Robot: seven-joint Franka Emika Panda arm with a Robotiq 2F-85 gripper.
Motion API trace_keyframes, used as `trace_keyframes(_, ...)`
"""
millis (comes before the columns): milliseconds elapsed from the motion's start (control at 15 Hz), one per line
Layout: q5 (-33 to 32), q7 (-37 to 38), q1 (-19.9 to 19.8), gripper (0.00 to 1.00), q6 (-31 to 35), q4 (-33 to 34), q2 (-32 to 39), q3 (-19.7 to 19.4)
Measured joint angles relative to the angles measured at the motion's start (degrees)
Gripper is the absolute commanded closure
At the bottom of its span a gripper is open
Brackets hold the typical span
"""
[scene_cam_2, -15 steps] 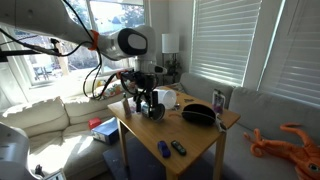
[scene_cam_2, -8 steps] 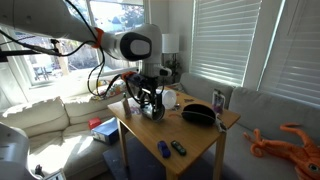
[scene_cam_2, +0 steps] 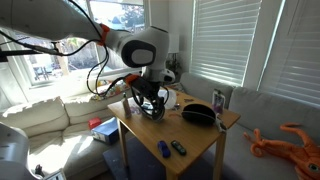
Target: Place the silver and clear containers upright then put the silver spoon in the clear container.
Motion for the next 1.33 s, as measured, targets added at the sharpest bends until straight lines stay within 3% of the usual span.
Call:
trace_keyframes(267,2.0,-3.4,0.0,0.00,0.7,0.0,0.6,-0.5)
trace_keyframes(1000,3.0,-3.9,0.3,0.00,4.9,0.0,1.9,-0.5)
trace_keyframes(1333,8.4,-11.5,0.5,0.00,5.9,0.0,2.8,-1.2)
